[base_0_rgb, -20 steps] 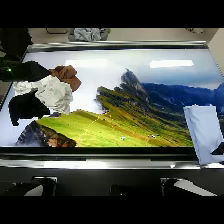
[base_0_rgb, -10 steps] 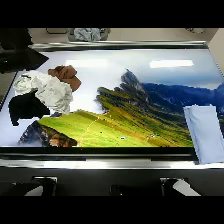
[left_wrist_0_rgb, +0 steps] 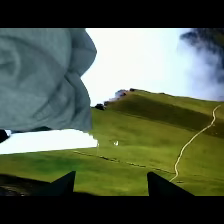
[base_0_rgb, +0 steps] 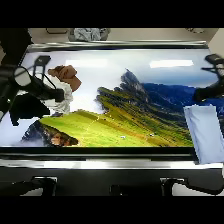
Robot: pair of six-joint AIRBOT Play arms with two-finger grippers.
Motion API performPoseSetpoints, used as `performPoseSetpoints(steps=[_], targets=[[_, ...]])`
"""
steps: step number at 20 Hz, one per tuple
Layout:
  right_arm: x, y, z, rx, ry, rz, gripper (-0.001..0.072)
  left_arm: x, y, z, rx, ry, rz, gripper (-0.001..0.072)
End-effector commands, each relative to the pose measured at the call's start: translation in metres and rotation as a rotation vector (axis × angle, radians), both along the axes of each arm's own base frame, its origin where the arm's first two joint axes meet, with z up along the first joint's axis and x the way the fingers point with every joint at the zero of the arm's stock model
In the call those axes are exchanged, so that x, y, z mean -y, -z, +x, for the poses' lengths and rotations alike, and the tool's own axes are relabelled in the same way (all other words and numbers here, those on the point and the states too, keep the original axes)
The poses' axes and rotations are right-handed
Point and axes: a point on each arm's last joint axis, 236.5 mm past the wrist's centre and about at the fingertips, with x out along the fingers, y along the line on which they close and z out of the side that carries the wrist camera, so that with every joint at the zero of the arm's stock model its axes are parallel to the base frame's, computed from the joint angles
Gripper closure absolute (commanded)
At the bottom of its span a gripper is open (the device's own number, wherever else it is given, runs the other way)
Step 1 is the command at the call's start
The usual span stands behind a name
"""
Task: Fold the shirts.
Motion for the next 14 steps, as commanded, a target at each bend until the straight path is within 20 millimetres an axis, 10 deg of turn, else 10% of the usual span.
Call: performPoseSetpoints(steps=[1,14], targets=[[-0.0311,0.0277,-0.0278,-0.201,-0.044,0.087,0.0120,0.0181,0.0364,-0.0235,-0.072,-0.024,-0.066,0.0182],[-0.0290,0.0267,-0.0288,-0.202,-0.041,0.077,0.0117,0.0181,0.0353,-0.0196,-0.056,-0.026,-0.069,0.0181]])
